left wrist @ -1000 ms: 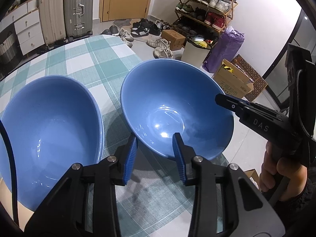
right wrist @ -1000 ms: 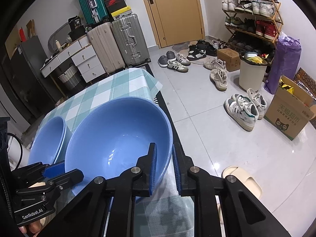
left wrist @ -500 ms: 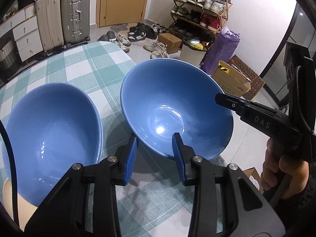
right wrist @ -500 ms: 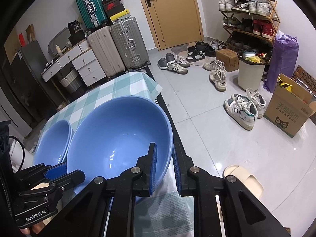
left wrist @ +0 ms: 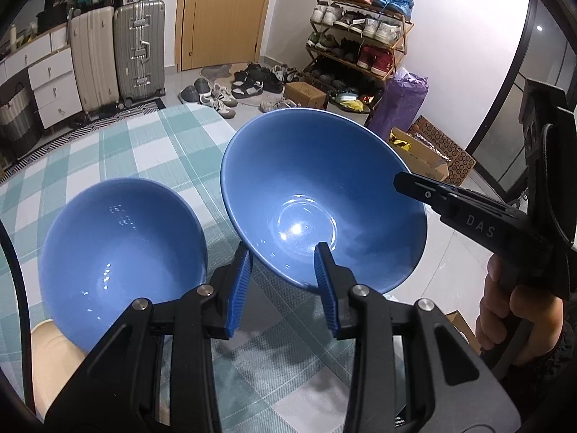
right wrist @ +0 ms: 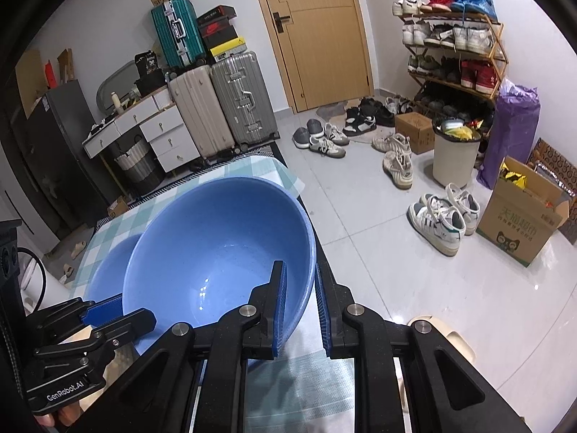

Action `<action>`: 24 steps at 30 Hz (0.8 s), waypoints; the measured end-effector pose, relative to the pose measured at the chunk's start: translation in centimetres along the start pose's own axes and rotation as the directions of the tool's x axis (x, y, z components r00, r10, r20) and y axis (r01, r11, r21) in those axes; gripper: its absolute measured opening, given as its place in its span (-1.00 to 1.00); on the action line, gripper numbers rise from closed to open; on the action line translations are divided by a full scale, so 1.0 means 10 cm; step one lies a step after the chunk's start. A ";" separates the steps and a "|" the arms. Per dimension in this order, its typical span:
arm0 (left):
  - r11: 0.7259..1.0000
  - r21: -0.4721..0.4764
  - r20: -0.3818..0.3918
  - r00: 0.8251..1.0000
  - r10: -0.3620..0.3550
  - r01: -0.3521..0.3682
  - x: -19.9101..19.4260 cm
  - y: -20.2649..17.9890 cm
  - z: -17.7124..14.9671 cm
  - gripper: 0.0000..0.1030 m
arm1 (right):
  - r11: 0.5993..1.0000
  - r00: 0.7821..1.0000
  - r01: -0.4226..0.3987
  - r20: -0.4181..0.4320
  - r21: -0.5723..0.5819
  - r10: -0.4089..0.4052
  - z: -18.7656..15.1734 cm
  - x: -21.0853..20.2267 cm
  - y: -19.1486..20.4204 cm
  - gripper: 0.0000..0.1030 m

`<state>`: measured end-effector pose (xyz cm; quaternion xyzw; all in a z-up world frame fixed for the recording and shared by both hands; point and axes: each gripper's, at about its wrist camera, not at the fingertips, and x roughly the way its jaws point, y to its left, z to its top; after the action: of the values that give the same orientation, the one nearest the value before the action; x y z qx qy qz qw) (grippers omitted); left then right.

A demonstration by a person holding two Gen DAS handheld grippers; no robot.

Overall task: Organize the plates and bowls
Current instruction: 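Lift the nested blue bowls and carry them over the third blue bowl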

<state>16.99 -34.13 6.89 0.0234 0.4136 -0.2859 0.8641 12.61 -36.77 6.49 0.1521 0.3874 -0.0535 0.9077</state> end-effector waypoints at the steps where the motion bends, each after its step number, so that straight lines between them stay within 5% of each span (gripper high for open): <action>1: 1.000 0.000 0.006 1.000 0.000 0.000 -0.05 -0.01 0.00 -0.37 | 1.000 1.000 0.001 0.006 -0.005 -0.001 0.01 -0.04 0.02 -0.68; 24: 0.999 -0.032 0.118 0.992 0.041 -0.037 -1.15 0.07 -0.17 -0.37 | 0.996 0.996 -0.034 0.079 -0.084 0.040 0.07 -0.57 0.69 -0.68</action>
<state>10.50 -27.59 14.07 0.0016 0.3654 -0.2638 0.8927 10.67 -30.54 12.66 0.1195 0.3494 -0.0268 0.9289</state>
